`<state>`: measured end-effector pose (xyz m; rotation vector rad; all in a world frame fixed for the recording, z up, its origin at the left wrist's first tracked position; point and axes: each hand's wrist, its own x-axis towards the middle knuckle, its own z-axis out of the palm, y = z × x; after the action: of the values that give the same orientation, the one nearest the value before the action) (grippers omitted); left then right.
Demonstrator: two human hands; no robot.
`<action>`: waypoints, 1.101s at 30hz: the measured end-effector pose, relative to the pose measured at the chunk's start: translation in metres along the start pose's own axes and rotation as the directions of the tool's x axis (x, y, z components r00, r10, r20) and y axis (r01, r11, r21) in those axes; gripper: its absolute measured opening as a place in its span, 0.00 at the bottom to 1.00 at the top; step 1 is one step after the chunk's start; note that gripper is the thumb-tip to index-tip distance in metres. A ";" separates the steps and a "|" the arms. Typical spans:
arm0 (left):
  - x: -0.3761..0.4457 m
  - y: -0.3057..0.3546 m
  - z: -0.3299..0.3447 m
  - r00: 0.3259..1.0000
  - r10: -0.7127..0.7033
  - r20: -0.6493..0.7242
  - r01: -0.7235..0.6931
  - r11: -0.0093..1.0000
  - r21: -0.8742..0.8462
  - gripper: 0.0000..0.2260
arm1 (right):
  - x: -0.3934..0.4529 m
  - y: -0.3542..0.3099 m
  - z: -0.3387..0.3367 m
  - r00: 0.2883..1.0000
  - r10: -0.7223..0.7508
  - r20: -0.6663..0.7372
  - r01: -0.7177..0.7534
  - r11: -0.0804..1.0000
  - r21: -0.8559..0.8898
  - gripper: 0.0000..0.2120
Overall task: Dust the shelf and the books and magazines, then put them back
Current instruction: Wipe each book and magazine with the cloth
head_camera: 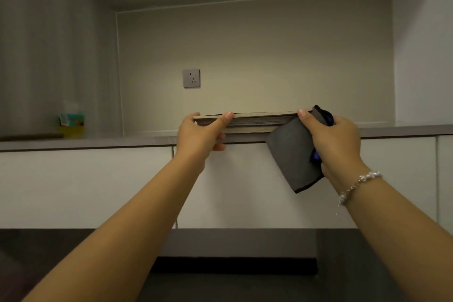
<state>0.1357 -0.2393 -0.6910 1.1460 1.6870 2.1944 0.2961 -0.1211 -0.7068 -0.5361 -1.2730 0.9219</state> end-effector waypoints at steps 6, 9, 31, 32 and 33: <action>-0.004 -0.008 0.012 0.995 -0.006 -0.095 0.003 1.000 -0.026 0.32 | -0.023 0.019 -0.001 1.000 0.018 -0.003 -0.019 0.999 -0.029 0.16; -0.025 -0.019 0.012 0.993 -0.009 -0.119 0.004 0.999 -0.046 0.32 | -0.049 0.033 -0.003 0.998 0.045 0.041 -0.044 0.999 -0.026 0.14; -0.225 -0.288 -0.061 0.845 -0.533 -0.031 0.524 0.817 0.240 0.09 | -0.249 0.246 -0.053 0.760 0.463 0.456 -0.194 0.831 -0.521 0.22; -0.233 -0.300 -0.065 0.817 -0.575 -0.034 0.562 0.784 0.264 0.10 | -0.259 0.255 -0.058 0.726 0.500 0.472 -0.193 0.807 -0.558 0.21; -0.242 -0.311 -0.070 0.789 -0.613 -0.038 0.597 0.751 0.283 0.10 | -0.269 0.263 -0.063 0.688 0.537 0.488 -0.190 0.782 -0.593 0.20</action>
<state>0.1600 -0.3104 -1.0838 0.5574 2.0241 1.5373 0.2761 -0.1885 -1.0815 -0.9830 -2.1217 1.1785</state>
